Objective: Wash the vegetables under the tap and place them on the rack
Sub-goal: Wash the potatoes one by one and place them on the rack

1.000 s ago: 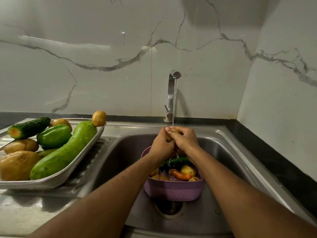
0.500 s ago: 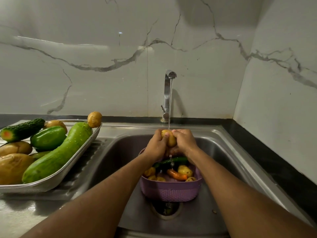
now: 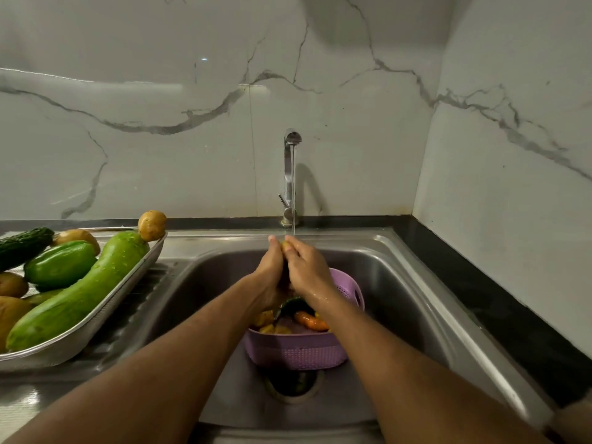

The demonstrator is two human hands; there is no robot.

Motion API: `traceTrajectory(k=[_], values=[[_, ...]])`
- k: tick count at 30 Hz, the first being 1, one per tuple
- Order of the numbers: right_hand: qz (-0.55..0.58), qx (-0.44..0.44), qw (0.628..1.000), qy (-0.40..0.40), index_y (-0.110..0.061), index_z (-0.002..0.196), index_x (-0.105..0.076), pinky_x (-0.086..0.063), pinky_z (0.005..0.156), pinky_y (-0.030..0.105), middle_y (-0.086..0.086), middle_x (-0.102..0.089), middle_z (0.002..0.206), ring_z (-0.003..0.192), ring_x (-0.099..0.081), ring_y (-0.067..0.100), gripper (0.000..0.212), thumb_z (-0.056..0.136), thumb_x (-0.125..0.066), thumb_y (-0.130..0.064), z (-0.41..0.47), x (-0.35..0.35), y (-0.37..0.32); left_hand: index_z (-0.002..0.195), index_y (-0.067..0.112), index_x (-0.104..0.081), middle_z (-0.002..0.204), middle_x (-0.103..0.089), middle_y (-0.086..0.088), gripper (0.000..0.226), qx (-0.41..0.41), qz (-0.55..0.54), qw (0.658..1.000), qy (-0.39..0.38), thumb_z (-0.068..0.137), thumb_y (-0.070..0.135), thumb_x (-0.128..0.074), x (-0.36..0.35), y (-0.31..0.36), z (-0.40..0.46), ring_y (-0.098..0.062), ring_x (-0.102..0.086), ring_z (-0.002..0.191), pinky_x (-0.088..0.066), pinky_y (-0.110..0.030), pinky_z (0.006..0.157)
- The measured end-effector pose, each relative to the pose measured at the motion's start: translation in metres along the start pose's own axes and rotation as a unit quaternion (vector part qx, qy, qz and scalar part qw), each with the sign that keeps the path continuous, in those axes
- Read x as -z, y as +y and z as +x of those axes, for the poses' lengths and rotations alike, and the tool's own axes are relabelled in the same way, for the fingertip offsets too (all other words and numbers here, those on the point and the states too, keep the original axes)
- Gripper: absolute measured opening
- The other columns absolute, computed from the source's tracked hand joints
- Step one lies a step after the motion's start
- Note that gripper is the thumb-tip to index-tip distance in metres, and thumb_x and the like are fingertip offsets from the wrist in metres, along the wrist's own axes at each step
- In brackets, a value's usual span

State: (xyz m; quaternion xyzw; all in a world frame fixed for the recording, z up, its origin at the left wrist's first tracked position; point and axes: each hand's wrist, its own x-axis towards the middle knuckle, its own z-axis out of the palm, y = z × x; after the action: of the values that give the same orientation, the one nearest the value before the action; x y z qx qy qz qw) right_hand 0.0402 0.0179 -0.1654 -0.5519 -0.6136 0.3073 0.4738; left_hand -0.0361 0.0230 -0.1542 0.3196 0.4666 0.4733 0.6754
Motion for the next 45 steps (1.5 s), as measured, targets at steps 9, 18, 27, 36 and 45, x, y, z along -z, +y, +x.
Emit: traceTrajectory(k=[9,18,27,36,45], values=[[0.110,-0.047,0.992,0.040,-0.020,0.144,-0.058,-0.047,0.105,0.034,0.006,-0.062,0.140,0.133,-0.056,0.025,0.043,0.112,-0.033,-0.038,0.005,-0.008,-0.007,0.130,0.018,-0.060,0.119,-0.068,-0.008,0.047,-0.219,0.230,0.948,0.020,0.110,0.050,-0.031,0.007,0.000,0.011,-0.021,-0.066,0.112,-0.055,-0.045,0.101],[0.272,-0.182,0.945,-0.014,-0.018,0.109,-0.075,-0.054,0.081,0.034,0.008,-0.074,0.107,0.105,-0.067,0.024,0.033,0.103,-0.052,-0.041,0.026,0.008,-0.014,0.141,0.024,-0.046,0.131,-0.060,-0.002,0.041,-0.316,0.224,0.922,-0.015,0.112,0.043,-0.026,0.002,-0.014,0.004,-0.015,-0.060,0.121,-0.052,-0.038,0.104],[0.125,-0.071,0.987,-0.074,-0.021,0.161,-0.032,-0.026,0.125,0.040,0.004,-0.032,0.167,0.152,-0.031,0.023,0.049,0.112,-0.037,-0.027,0.018,-0.015,-0.010,0.131,0.003,-0.059,0.127,-0.065,-0.015,0.053,-0.085,0.003,0.996,0.027,0.111,0.044,-0.033,0.004,0.010,-0.001,-0.027,-0.058,0.122,-0.047,-0.039,0.105],[0.271,-0.223,0.935,0.053,-0.015,0.129,-0.063,-0.056,0.079,0.040,0.015,-0.066,0.121,0.102,-0.063,0.028,0.037,0.107,-0.046,-0.039,0.027,0.011,-0.004,0.121,0.014,-0.063,0.104,-0.069,-0.018,0.046,-0.145,0.214,0.965,-0.036,0.111,0.047,-0.032,0.000,-0.010,0.000,-0.028,-0.064,0.088,-0.057,-0.043,0.077],[0.252,-0.223,0.942,-0.002,-0.012,0.127,-0.062,-0.053,0.071,0.029,0.017,-0.068,0.111,0.093,-0.066,0.023,0.044,0.107,-0.044,-0.048,0.027,-0.002,-0.002,0.136,0.020,-0.060,0.120,-0.067,-0.019,0.037,-0.128,-0.051,0.990,-0.007,0.112,0.036,-0.036,0.002,-0.002,0.008,-0.028,-0.068,0.106,-0.060,-0.046,0.089]])
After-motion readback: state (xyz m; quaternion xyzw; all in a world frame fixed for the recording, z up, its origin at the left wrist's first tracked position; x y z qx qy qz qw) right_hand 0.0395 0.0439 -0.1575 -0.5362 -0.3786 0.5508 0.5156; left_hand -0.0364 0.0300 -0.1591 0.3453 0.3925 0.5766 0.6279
